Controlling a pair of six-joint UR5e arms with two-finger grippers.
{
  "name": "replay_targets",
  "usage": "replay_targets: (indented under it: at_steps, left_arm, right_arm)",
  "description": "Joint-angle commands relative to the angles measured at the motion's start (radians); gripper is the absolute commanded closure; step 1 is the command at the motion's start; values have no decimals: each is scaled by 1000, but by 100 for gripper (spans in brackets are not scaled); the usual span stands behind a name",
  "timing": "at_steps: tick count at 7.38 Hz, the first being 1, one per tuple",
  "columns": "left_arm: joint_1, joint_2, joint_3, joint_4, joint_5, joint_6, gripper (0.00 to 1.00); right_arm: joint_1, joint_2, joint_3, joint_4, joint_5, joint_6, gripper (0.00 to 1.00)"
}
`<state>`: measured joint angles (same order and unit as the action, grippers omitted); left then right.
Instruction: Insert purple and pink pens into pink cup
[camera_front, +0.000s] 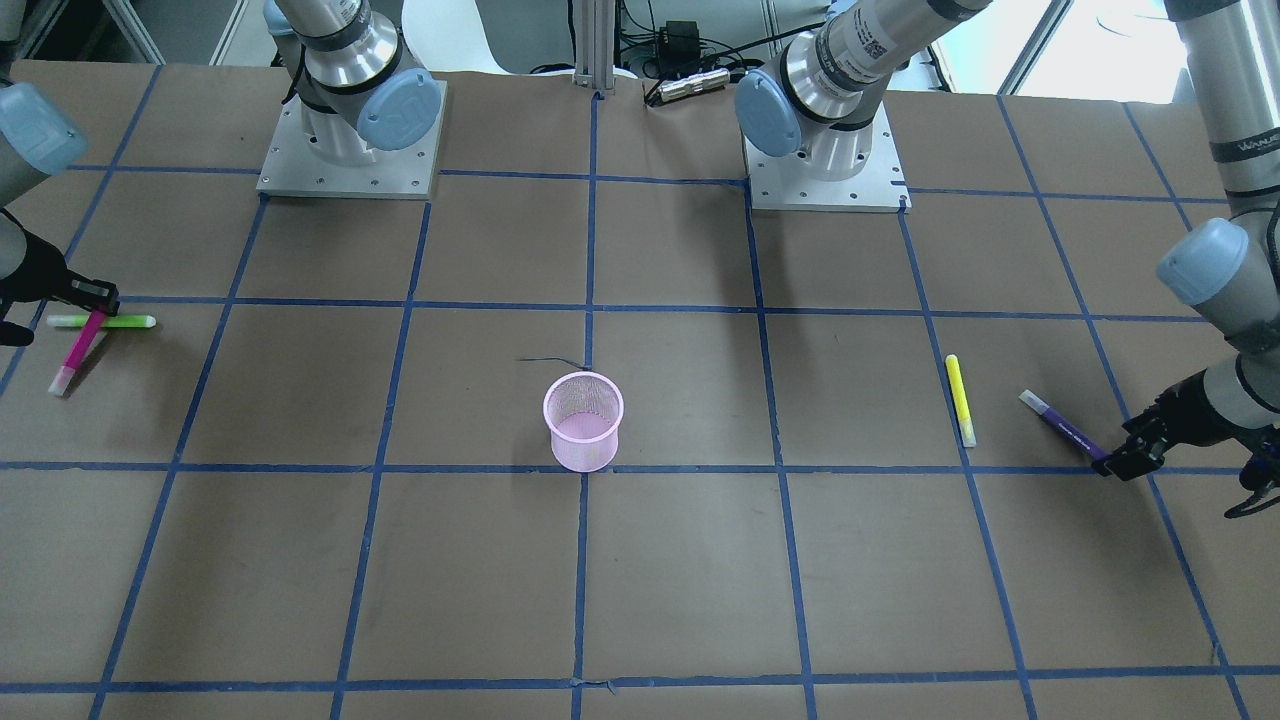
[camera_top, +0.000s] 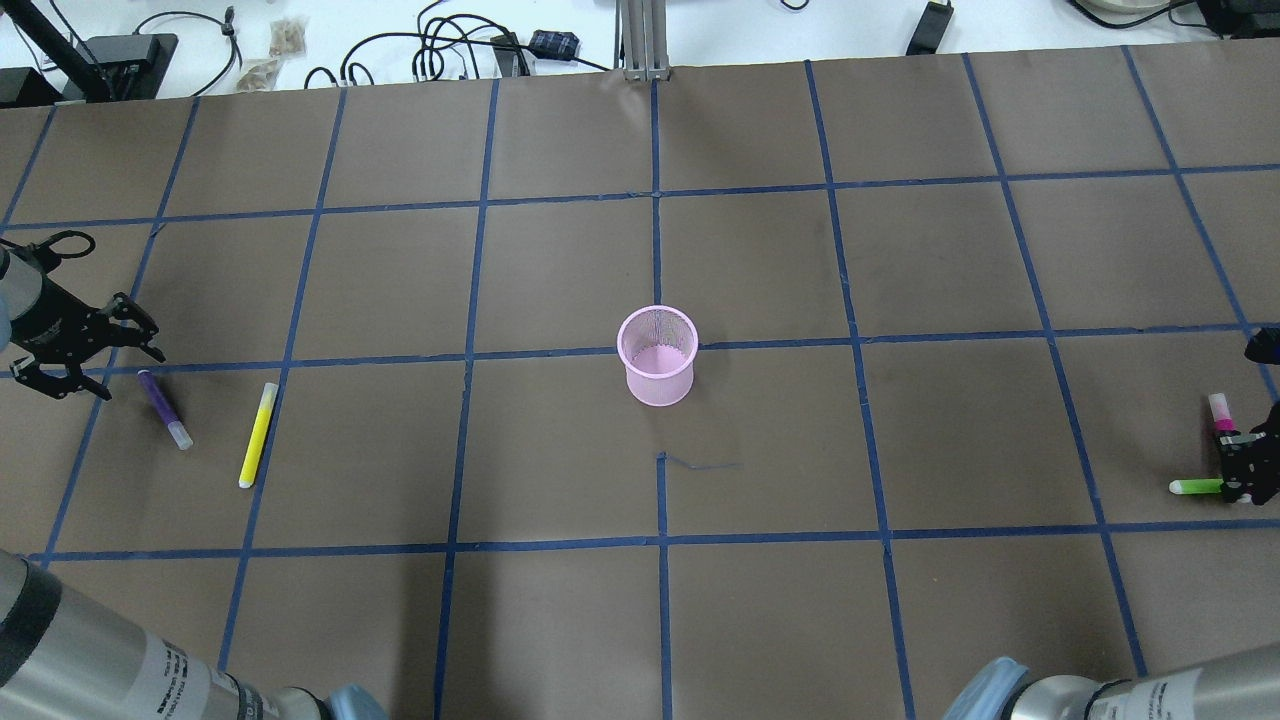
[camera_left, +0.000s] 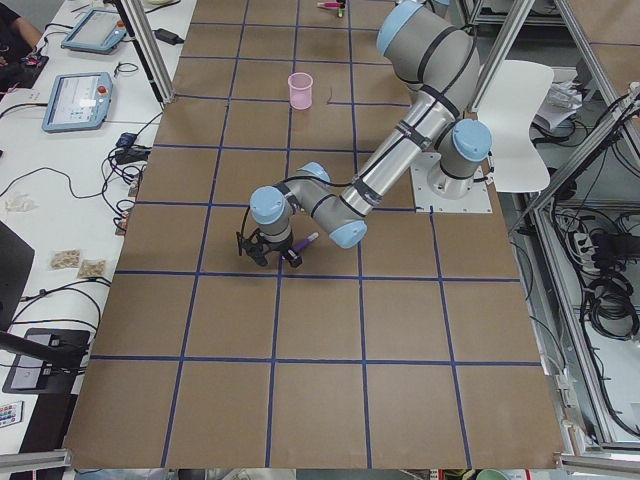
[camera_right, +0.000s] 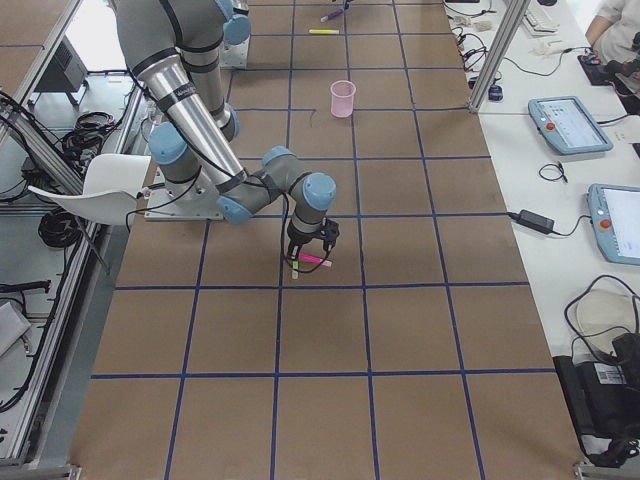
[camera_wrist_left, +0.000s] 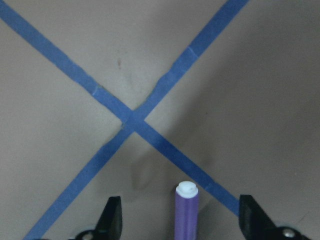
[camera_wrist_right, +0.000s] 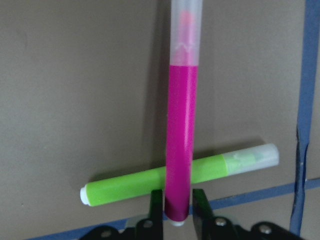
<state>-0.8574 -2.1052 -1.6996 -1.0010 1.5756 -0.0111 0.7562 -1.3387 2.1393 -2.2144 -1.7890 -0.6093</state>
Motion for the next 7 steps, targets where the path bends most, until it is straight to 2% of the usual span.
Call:
replay_targets:
  at_steps: [1, 2, 3, 4, 5, 7]
  left_arm:
    - [0, -13, 1, 5, 0, -1, 25]
    - [-2, -13, 1, 5, -2, -4, 25]
    - [-3, -12, 1, 5, -3, -7, 31]
    - [-3, -13, 1, 1, -5, -9, 46]
    - [-5, -12, 1, -5, -5, -10, 46]
    - [-6, -12, 1, -5, -5, -9, 47]
  right_arm:
    - [0, -4, -5, 1, -1, 2, 89]
    - [0, -13, -16, 5, -7, 5, 90]
    - [5, -32, -37, 9, -4, 11, 88]
    - [18, -78, -54, 25, 9, 25, 85]
    - [72, -109, -55, 28, 11, 55, 84]
    - [246, -215, -67, 227, 25, 315, 83]
